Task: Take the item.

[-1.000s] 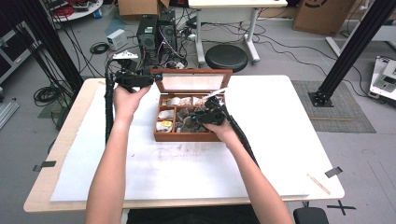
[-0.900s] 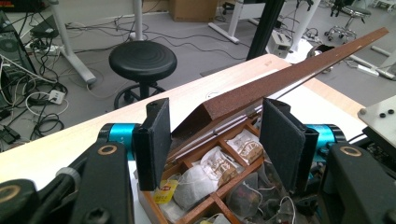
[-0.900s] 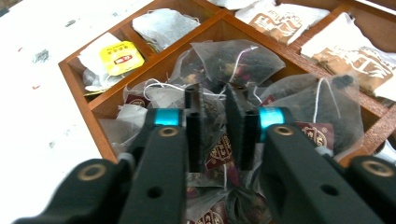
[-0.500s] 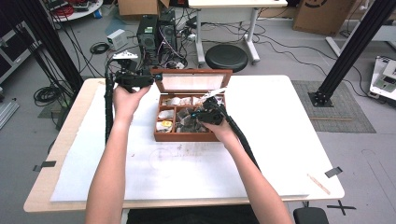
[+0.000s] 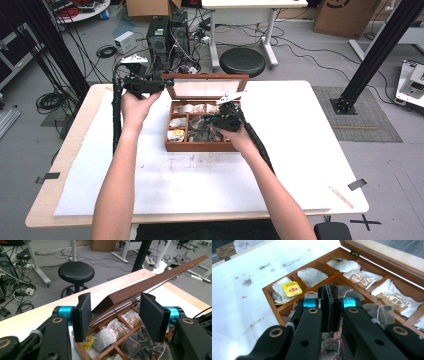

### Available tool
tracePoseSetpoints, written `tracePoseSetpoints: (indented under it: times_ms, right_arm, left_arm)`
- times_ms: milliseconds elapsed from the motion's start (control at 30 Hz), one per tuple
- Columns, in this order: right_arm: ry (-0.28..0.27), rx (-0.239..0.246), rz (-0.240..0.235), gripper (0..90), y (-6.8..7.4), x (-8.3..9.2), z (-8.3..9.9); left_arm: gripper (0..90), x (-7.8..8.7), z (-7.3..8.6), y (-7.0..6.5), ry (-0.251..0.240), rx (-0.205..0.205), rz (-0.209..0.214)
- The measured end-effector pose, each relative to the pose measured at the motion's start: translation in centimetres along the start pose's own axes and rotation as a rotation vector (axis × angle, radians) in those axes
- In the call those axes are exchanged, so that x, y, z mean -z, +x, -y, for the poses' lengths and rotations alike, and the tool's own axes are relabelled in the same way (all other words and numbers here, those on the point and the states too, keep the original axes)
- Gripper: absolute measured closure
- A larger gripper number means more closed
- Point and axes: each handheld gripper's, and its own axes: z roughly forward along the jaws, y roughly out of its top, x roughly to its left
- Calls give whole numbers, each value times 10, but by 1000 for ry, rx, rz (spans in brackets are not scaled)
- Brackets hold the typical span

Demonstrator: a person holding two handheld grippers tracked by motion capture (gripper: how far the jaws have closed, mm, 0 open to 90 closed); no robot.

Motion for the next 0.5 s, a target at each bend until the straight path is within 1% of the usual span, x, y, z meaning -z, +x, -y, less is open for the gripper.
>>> tracePoseSetpoints:
  times_ms: [167,300,500]
  right_arm:
    - [-12,9,-5,900,2,3,-2]
    - [-23,11,-21,900,5,6,-4]
    - [-58,25,-46,900,14,16,-10]
  left_arm:
    - [436,0,0,0,1,-1,1]
    - [437,0,-1,0,3,-4,0]
    - [437,0,-1,0,3,-3,-2]
